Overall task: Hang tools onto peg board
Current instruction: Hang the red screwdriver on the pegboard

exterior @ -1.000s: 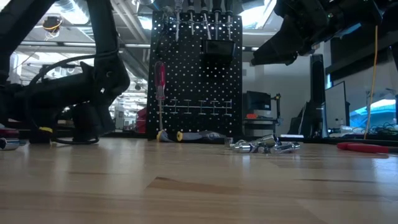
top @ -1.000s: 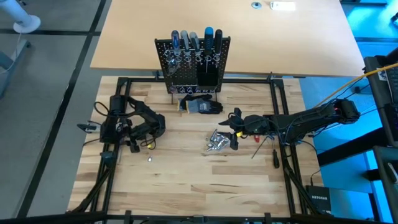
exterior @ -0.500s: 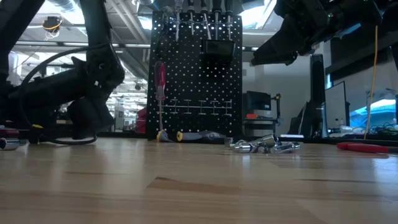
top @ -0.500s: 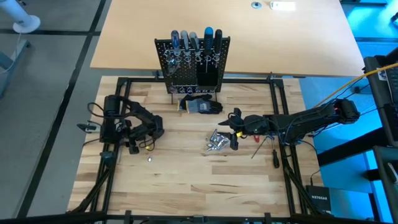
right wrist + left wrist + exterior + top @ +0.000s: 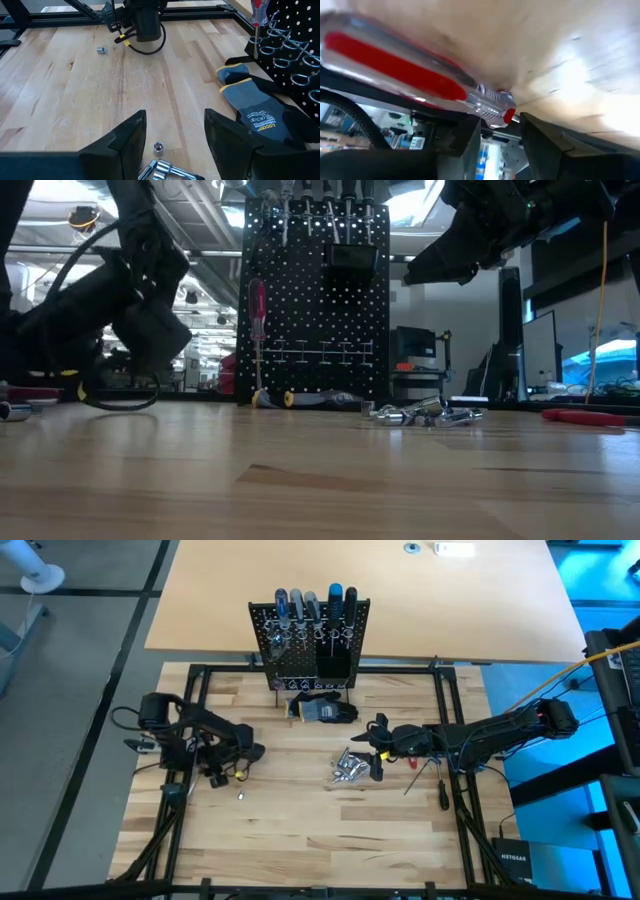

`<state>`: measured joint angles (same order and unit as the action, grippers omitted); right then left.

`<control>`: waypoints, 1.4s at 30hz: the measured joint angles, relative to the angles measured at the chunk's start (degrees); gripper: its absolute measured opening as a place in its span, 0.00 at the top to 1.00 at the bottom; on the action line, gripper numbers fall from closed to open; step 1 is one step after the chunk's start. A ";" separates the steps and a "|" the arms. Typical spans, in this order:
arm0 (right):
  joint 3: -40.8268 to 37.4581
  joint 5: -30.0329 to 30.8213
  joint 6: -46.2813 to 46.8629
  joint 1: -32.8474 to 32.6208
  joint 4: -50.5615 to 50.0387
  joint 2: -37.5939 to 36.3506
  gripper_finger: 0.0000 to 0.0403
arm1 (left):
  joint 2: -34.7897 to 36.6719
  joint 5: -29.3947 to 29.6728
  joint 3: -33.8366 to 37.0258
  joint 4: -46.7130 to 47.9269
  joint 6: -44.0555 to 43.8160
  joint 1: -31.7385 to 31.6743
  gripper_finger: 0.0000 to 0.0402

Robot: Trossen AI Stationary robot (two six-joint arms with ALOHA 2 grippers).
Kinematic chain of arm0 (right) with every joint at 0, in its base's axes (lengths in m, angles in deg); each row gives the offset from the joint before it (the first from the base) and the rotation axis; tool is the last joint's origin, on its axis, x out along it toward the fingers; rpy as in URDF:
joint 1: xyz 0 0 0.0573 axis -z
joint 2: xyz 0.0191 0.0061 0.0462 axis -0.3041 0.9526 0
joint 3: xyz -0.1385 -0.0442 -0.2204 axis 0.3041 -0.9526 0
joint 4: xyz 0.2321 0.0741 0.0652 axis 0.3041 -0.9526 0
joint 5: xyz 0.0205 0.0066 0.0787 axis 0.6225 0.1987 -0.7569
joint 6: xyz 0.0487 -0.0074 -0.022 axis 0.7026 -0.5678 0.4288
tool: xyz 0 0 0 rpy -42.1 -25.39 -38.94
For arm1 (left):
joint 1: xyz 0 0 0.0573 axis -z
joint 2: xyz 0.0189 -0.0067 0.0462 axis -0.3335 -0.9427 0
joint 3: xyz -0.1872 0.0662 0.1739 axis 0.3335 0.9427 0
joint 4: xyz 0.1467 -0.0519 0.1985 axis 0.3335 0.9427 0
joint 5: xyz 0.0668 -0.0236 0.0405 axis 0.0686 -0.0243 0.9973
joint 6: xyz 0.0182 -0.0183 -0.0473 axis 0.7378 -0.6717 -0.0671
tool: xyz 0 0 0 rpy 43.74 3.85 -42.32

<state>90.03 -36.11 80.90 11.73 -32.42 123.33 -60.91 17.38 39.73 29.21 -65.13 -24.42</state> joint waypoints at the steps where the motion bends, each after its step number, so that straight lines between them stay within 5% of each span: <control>1: 0.00 0.00 0.00 0.00 0.00 0.00 0.51 | 0.63 -0.15 -0.04 -0.28 -0.64 0.37 0.68; 16: 0.00 -0.02 0.00 -0.02 0.27 -0.01 0.51 | 12.01 -2.10 -1.07 -2.62 -10.78 5.04 0.68; 26: 0.00 -0.06 0.00 -0.02 0.31 0.00 0.51 | 12.89 -2.03 -1.09 -7.13 -11.89 3.78 0.68; 42: 0.00 -0.22 0.00 -0.02 0.26 0.00 0.51 | 15.57 0.46 -1.07 -8.90 -14.64 1.12 0.46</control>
<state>90.03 -36.32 80.90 11.70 -32.15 123.33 -45.34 17.84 38.66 20.31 -79.77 -23.30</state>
